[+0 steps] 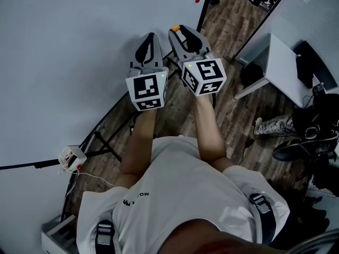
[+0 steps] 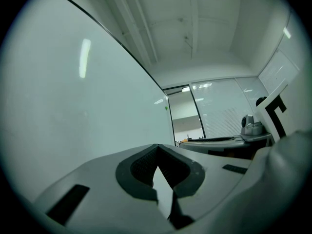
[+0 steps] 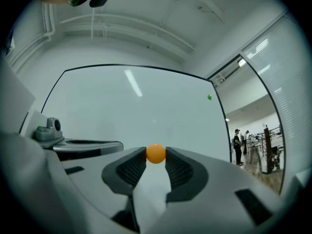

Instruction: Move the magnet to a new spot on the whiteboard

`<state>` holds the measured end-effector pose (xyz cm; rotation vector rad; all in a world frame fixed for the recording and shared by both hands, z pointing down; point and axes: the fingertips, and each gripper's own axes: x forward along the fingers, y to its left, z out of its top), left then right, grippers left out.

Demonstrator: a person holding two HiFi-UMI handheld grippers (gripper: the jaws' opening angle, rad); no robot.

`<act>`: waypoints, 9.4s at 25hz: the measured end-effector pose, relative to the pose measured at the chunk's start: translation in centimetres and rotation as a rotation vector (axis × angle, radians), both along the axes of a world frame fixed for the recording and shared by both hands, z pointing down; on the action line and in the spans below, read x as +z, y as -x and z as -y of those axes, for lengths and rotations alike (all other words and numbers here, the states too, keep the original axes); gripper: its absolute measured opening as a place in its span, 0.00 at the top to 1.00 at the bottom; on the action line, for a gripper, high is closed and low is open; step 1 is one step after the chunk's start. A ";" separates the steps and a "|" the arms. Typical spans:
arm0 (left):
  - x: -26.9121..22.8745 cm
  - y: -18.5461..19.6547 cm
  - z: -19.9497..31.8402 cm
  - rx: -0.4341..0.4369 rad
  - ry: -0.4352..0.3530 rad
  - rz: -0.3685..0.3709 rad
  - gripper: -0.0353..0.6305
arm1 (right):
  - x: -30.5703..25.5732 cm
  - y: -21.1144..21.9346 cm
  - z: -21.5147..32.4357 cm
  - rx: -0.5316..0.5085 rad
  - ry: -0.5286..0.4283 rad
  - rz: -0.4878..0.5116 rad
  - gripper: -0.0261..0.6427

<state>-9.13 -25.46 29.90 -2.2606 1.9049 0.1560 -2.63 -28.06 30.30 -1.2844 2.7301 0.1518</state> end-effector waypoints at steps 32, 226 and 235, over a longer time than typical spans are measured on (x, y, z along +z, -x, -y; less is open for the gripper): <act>-0.3 -0.8 -2.2 0.011 -0.006 0.011 0.94 | -0.2 -1.0 -2.3 0.038 0.002 0.014 0.77; -0.3 3.1 1.2 -0.053 -0.022 -0.019 0.94 | -3.5 3.5 7.0 -0.126 -0.017 0.050 0.94; -1.0 2.7 1.0 -0.041 -0.026 -0.012 0.94 | -3.5 2.6 5.1 -0.111 -0.023 0.067 0.94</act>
